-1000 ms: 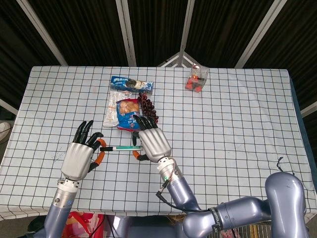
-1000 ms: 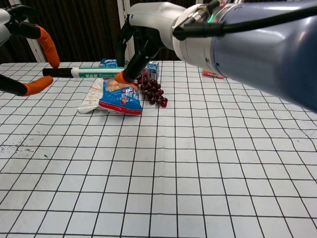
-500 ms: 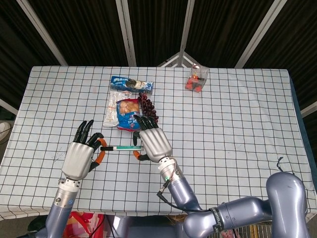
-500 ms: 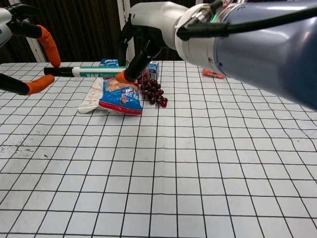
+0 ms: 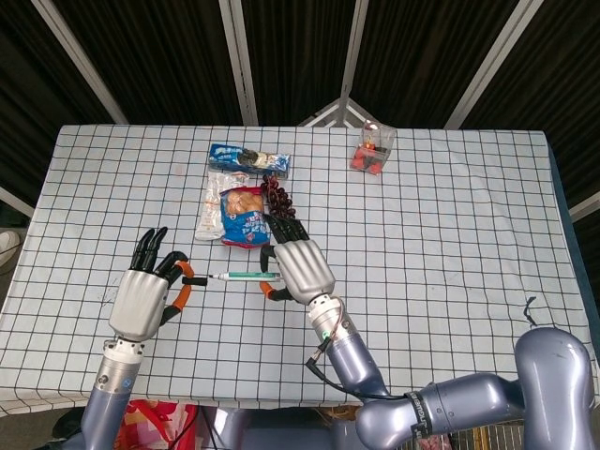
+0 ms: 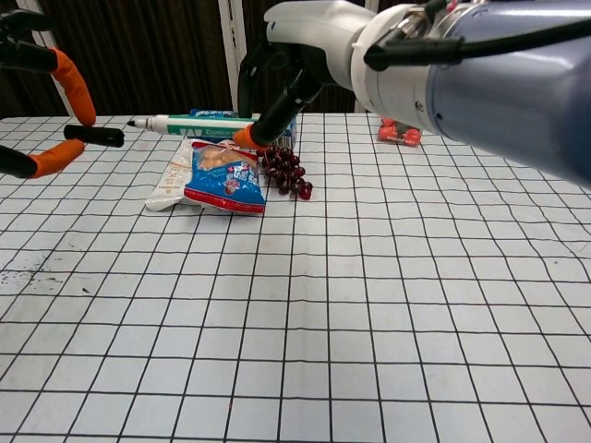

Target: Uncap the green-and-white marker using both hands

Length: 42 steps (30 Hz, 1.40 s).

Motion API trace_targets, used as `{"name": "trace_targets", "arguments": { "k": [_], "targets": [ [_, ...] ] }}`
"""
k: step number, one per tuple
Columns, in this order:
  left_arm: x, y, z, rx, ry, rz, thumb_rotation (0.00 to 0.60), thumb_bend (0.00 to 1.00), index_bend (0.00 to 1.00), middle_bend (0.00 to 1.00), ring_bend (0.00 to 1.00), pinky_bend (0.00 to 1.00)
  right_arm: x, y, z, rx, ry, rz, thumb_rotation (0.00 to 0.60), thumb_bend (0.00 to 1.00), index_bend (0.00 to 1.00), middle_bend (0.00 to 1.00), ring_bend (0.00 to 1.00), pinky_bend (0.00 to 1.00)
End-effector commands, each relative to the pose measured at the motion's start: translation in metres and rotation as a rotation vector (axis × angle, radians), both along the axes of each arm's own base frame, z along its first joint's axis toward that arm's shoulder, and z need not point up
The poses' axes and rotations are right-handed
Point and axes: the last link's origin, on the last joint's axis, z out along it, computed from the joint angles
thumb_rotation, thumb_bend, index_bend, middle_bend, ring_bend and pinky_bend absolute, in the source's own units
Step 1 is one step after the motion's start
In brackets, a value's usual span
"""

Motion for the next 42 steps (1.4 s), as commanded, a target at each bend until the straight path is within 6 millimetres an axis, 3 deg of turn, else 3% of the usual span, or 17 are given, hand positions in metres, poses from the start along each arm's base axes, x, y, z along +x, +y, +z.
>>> {"name": "trace_targets", "arguments": {
  "k": [1, 9, 13, 19, 26, 28, 31, 34, 40, 42],
  "targets": [
    [-0.006, -0.002, 0.003, 0.011, -0.008, 0.006, 0.6, 0.53, 0.55, 0.37, 0.0, 0.0, -0.008, -0.002, 0.002, -0.006, 0.003, -0.016, 0.6, 0.48, 0.75, 0.04, 0.04, 0.0],
    [-0.042, -0.017, 0.01, 0.048, 0.021, 0.05, 0.6, 0.52, 0.52, 0.36, 0.0, 0.0, -0.049, -0.007, -0.005, 0.008, 0.042, -0.076, 0.6, 0.48, 0.75, 0.04, 0.04, 0.0],
    [-0.066, -0.021, 0.006, 0.036, 0.039, 0.099, 0.6, 0.52, 0.52, 0.36, 0.0, 0.0, -0.079, -0.01, -0.017, 0.033, 0.062, -0.124, 0.6, 0.47, 0.75, 0.04, 0.04, 0.0],
    [-0.093, -0.016, -0.008, -0.007, 0.036, 0.162, 0.6, 0.52, 0.51, 0.36, 0.0, 0.0, -0.116, -0.017, -0.032, 0.054, 0.056, -0.181, 0.6, 0.48, 0.75, 0.04, 0.04, 0.0],
    [-0.105, -0.005, -0.023, -0.036, 0.032, 0.198, 0.6, 0.51, 0.45, 0.32, 0.0, 0.0, -0.145, -0.029, -0.045, 0.064, 0.069, -0.247, 0.6, 0.48, 0.72, 0.04, 0.04, 0.0],
    [-0.107, -0.002, -0.026, -0.044, 0.032, 0.21, 0.6, 0.51, 0.36, 0.26, 0.0, 0.0, -0.151, -0.031, -0.05, 0.075, 0.083, -0.257, 0.6, 0.47, 0.67, 0.04, 0.04, 0.0],
    [-0.109, 0.002, -0.03, -0.062, 0.019, 0.223, 0.6, 0.5, 0.19, 0.16, 0.0, 0.0, -0.157, -0.035, -0.056, 0.08, 0.109, -0.27, 0.6, 0.47, 0.48, 0.04, 0.04, 0.0],
    [-0.108, 0.002, -0.029, -0.07, 0.012, 0.217, 0.6, 0.5, 0.09, 0.07, 0.0, 0.0, -0.162, -0.035, -0.061, 0.093, 0.129, -0.288, 0.6, 0.45, 0.33, 0.04, 0.04, 0.0],
    [-0.101, -0.004, -0.012, -0.044, -0.022, 0.173, 0.6, 0.49, 0.01, 0.0, 0.0, 0.0, -0.167, -0.036, -0.056, 0.093, 0.135, -0.313, 0.6, 0.32, 0.09, 0.03, 0.04, 0.0],
    [-0.102, -0.011, -0.001, -0.032, -0.027, 0.166, 0.6, 0.49, 0.01, 0.0, 0.0, 0.0, -0.171, -0.035, -0.047, 0.085, 0.129, -0.324, 0.6, 0.3, 0.05, 0.03, 0.03, 0.0]
  ]
}}
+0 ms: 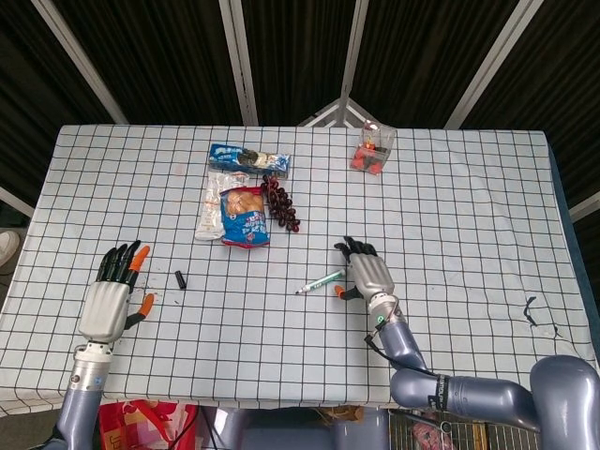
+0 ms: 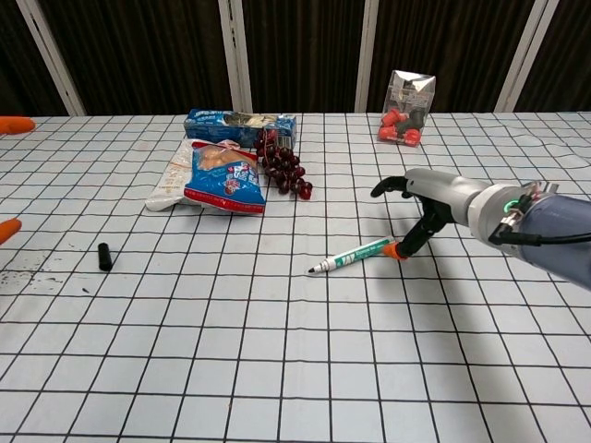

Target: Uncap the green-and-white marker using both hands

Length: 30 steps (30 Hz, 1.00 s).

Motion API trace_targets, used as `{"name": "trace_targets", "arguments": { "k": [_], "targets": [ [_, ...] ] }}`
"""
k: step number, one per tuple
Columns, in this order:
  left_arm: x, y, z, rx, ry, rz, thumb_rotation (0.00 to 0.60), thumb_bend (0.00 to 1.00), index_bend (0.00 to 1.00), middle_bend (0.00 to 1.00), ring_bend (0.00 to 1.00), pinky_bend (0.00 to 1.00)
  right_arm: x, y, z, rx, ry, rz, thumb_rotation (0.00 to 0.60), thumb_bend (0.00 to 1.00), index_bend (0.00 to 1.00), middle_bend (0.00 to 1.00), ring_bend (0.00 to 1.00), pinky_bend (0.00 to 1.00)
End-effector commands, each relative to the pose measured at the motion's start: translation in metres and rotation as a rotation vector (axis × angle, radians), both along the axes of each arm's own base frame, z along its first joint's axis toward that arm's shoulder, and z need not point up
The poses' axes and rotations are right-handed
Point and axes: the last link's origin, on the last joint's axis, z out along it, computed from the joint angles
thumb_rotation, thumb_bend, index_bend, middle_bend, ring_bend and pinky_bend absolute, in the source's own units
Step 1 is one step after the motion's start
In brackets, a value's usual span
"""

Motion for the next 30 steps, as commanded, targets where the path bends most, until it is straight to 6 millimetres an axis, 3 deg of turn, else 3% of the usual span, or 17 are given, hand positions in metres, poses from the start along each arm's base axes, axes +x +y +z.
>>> {"name": "trace_targets", "arguments": {
  "k": [1, 6, 11, 14, 22, 30],
  "targets": [
    [-0.001, -0.012, 0.021, 0.025, -0.004, -0.012, 0.6, 0.49, 0.01, 0.0, 0.0, 0.0, -0.006, 0.002, 0.015, -0.016, -0.007, -0.017, 0.6, 0.3, 0.05, 0.03, 0.03, 0.0],
    [-0.019, -0.036, 0.065, 0.1, 0.044, 0.054, 0.6, 0.49, 0.01, 0.01, 0.0, 0.0, -0.027, 0.011, 0.062, -0.103, -0.04, -0.039, 0.6, 0.3, 0.06, 0.03, 0.03, 0.0],
    [-0.049, -0.067, 0.115, 0.2, 0.115, 0.184, 0.6, 0.49, 0.07, 0.08, 0.0, 0.07, -0.081, 0.026, 0.126, -0.3, 0.012, -0.048, 0.6, 0.3, 0.16, 0.03, 0.03, 0.0],
    [-0.061, -0.079, 0.133, 0.233, 0.137, 0.231, 0.6, 0.49, 0.08, 0.09, 0.0, 0.07, -0.113, 0.037, 0.149, -0.363, 0.089, -0.045, 0.6, 0.3, 0.16, 0.03, 0.03, 0.0],
    [-0.081, -0.09, 0.157, 0.252, 0.062, 0.306, 0.6, 0.49, 0.05, 0.03, 0.0, 0.07, -0.174, 0.074, 0.183, -0.443, 0.25, -0.005, 0.6, 0.3, 0.16, 0.03, 0.03, 0.0],
    [-0.084, -0.083, 0.162, 0.213, -0.012, 0.323, 0.6, 0.49, 0.05, 0.03, 0.0, 0.07, -0.194, 0.105, 0.209, -0.475, 0.278, 0.013, 0.6, 0.3, 0.16, 0.03, 0.03, 0.0]
  ]
}}
